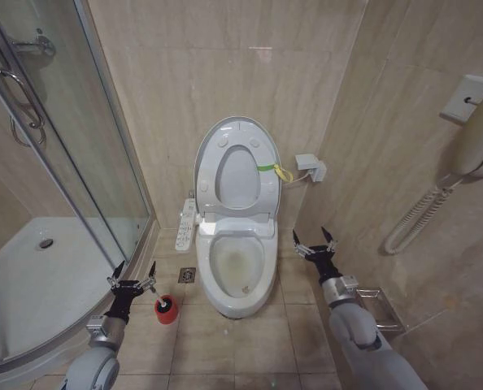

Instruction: Open the toilet lid, clean the toilet bowl with a toilet brush, close the toilet lid, and flush.

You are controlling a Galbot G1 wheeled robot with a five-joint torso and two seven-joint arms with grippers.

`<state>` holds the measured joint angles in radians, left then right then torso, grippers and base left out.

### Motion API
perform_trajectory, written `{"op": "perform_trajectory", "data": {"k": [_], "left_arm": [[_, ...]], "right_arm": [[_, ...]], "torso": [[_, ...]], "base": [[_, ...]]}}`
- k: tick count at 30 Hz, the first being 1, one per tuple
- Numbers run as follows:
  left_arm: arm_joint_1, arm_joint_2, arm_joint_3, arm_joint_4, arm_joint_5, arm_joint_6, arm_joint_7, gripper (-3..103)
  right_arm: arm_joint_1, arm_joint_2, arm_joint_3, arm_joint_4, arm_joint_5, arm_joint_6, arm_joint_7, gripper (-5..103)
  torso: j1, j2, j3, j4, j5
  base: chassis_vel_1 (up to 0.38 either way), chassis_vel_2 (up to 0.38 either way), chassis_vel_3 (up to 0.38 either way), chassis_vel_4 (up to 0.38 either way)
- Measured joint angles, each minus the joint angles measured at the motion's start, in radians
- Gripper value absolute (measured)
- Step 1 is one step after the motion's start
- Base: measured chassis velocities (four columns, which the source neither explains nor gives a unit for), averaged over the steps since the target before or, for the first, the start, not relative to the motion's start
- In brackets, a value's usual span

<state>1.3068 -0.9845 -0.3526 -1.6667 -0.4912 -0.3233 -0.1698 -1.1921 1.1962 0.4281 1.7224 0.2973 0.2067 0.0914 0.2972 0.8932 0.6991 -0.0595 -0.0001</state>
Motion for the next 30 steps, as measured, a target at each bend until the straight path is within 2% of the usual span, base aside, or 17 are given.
{"op": "perform_trajectory", "data": {"k": [21,30], "left_arm": [[0.000,0.000,0.000,0.000,0.000,0.000,0.000,100],[0.000,0.000,0.000,0.000,0.000,0.000,0.000,100]], "right_arm": [[-0.089,0.112,0.035,-0.050,-0.078,0.067,-0.008,100],[-0.113,0.166,0.039,-0.036,-0.106,0.066,-0.007,100]], "torso": [[0.000,0.000,0.000,0.0000,0.0000],[0.000,0.000,0.000,0.0001,0.0000]], "base": [[0.000,0.000,0.000,0.000],[0.000,0.000,0.000,0.000]]}}
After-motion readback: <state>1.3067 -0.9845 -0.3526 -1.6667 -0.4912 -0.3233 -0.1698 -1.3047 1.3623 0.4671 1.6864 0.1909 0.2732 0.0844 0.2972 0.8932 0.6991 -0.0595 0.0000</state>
